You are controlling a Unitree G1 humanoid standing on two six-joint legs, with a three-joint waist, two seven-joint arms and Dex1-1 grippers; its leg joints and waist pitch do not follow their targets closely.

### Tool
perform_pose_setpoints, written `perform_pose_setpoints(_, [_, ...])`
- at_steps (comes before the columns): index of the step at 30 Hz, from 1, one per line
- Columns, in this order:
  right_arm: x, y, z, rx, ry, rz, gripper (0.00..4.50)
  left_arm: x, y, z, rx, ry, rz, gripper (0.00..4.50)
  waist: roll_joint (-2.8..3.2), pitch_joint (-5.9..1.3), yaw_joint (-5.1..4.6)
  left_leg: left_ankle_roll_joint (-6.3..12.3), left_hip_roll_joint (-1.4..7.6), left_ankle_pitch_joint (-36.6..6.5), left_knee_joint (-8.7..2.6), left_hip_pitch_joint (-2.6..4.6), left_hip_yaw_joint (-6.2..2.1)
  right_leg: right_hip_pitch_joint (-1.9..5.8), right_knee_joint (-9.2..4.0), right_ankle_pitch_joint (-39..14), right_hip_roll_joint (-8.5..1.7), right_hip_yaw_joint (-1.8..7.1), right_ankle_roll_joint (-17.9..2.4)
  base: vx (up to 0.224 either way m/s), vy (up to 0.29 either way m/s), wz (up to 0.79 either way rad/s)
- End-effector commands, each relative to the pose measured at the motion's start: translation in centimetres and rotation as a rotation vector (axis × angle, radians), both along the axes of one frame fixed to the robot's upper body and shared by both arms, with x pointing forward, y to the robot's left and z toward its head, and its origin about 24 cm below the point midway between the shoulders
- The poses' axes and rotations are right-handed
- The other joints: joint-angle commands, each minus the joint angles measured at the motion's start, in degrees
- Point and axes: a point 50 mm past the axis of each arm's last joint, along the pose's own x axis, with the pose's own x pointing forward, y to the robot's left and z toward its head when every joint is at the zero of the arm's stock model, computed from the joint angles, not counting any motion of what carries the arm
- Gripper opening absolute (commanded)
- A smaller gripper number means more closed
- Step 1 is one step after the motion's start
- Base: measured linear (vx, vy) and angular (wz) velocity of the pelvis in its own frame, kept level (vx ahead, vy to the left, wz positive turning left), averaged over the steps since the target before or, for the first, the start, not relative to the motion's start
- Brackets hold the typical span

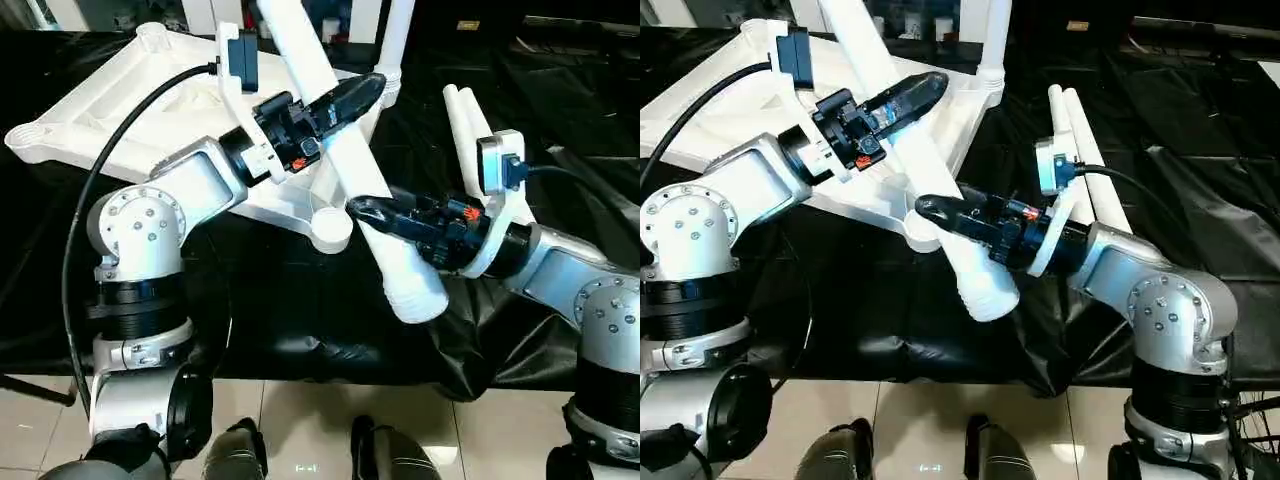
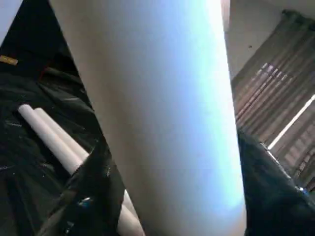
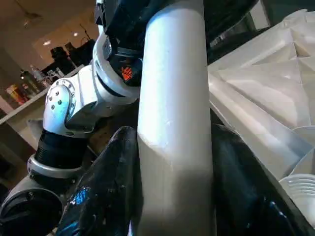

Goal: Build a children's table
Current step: Pick table leg

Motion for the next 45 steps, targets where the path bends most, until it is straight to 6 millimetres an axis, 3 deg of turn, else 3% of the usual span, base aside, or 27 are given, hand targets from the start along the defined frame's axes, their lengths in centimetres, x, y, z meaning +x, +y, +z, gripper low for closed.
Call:
perform_pose_setpoints(1, [-0.4, 0.1, 0.3, 0.008, -0.033, 0.019, 1.78, -0.1, 0.1, 0.5, 0.001, -0.013, -0.001, 2.77, -0.51, -6.45, 0.3, 3.25, -0.57, -8.25, -2.9, 0.84, 0.22, 4.66, -4.5, -19.57, -2.49, 1.43, -6.64, 0.0, 0.0, 0.0])
perform_pose_setpoints(4, [-0.3, 0.1, 0.3, 0.006, -0.035, 0.02, 1.78, -0.1, 0.1, 0.5, 0.0, -0.011, 0.001, 2.74, -0.41, -6.56, 0.36, 3.57, -0.47, -8.18, -2.83, 1.0, 0.31, 4.56, -4.44, -18.29, -2.53, 1.34, -7.66, 0.0, 0.0, 0.0])
perform_pose_setpoints(6, [-0.3, 0.1, 0.2, 0.004, -0.036, 0.02, 1.78, 0.0, 0.2, 0.5, -0.004, -0.008, 0.01, 2.37, -0.3, -6.6, 0.38, 3.96, -0.31, -7.73, -2.82, 0.98, 0.29, 4.57, -4.32, -16.8, -2.61, 1.13, -8.47, 0.0, 0.0, 0.0])
perform_pose_setpoints(9, [-0.3, 0.1, 0.2, 0.002, -0.037, 0.018, 1.78, 0.1, 0.3, 0.6, -0.014, -0.004, 0.015, 2.23, -0.27, -6.53, 0.49, 3.89, -0.32, -7.85, -2.84, 0.82, 0.24, 4.72, -4.27, -16.93, -2.83, 0.97, -9.01, 0.0, 0.0, 0.0])
perform_pose_setpoints(15, [-0.3, 0.1, 0.1, -0.002, -0.041, 0.015, 1.77, 0.1, 0.4, 0.6, -0.009, -0.007, 0.023, 2.0, -0.25, -6.58, 0.52, 3.41, -0.32, -8.64, -2.86, 0.7, 0.12, 4.81, -4.35, -18.35, -2.93, 0.9, -8.25, 0.0, 0.0, 0.0])
perform_pose_setpoints(21, [-0.3, 0.2, -0.1, -0.019, -0.056, 0.006, 1.77, -0.1, 0.4, 0.6, 0.028, -0.024, 0.032, 1.97, -0.09, -7.02, 0.64, 3.58, -0.28, -7.27, -2.71, 0.63, 0.13, 5.01, -3.94, -15.12, -2.91, 0.93, -9.01, 0.0, 0.0, 0.0])
perform_pose_setpoints(23, [-0.3, 0.3, -0.2, -0.02, -0.059, 0.009, 2.33, -0.1, 0.5, 0.6, 0.047, -0.035, 0.041, 1.97, 0.09, -7.29, 0.75, 3.57, -0.23, -6.95, -2.63, 0.67, 0.06, 5.13, -3.7, -14.15, -2.91, 0.91, -9.52, 0.0, 0.0, 0.0])
perform_pose_setpoints(25, [0.0, 0.4, -0.3, -0.036, -0.055, -0.012, 2.49, 0.0, 0.4, 0.5, 0.13, -0.081, 0.077, 1.97, 0.05, -7.27, 0.78, 3.67, -0.23, -7.1, -2.59, 0.68, 0.1, 5.08, -3.68, -13.81, -2.91, 0.94, -9.86, 0.0, 0.0, 0.0])
perform_pose_setpoints(27, [0.8, 0.4, -0.7, -0.115, -0.073, -0.081, 2.67, 0.1, 0.1, 0.1, 0.274, -0.155, 0.113, 1.94, 0.15, -7.46, 0.74, 3.53, -0.07, -7.43, -2.69, 0.81, 0.05, 5.08, -3.7, -14.88, -2.91, 0.94, -8.75, 0.0, 0.0, 0.0])
perform_pose_setpoints(29, [1.4, 0.5, -1.0, -0.178, -0.09, -0.125, 2.89, 0.2, -0.1, 0.2, 0.3, -0.17, 0.126, 1.82, 0.16, -7.4, 0.67, 2.42, -0.06, -7.37, -2.7, 0.8, 0.06, 5.05, -3.67, -15.85, -3.02, 1.04, -7.63, 0.0, 0.0, 0.0])
perform_pose_setpoints(33, [2.4, 1.1, -1.3, -0.288, -0.159, -0.185, 2.92, 0.2, -0.4, 0.6, 0.354, -0.22, 0.134, 1.75, 0.18, -7.6, 0.79, 1.45, -0.11, -7.6, -2.5, 0.76, 0.16, 5.06, -3.42, -15.74, -3.1, 1.14, -8.88, 0.0, 0.0, 0.0])
perform_pose_setpoints(39, [2.4, 2.0, -2.1, -0.344, -0.206, -0.147, 2.92, 0.4, -0.6, 1.3, 0.355, -0.249, 0.148, 1.75, -0.03, -7.81, 0.86, 2.19, -0.12, -7.82, -2.2, 0.66, 0.19, 5.18, -3.05, -13.44, -3.0, 1.16, -10.22, 0.0, 0.0, 0.0])
perform_pose_setpoints(45, [2.0, 2.7, -2.3, -0.345, -0.207, -0.087, 2.92, 0.8, -0.5, 1.5, 0.367, -0.245, 0.207, 1.75, -0.14, -7.82, 0.91, 2.77, -0.08, -7.99, -2.05, 0.63, 0.19, 5.23, -3.0, -13.77, -2.99, 1.21, -10.11, 0.0, 0.0, 0.0])
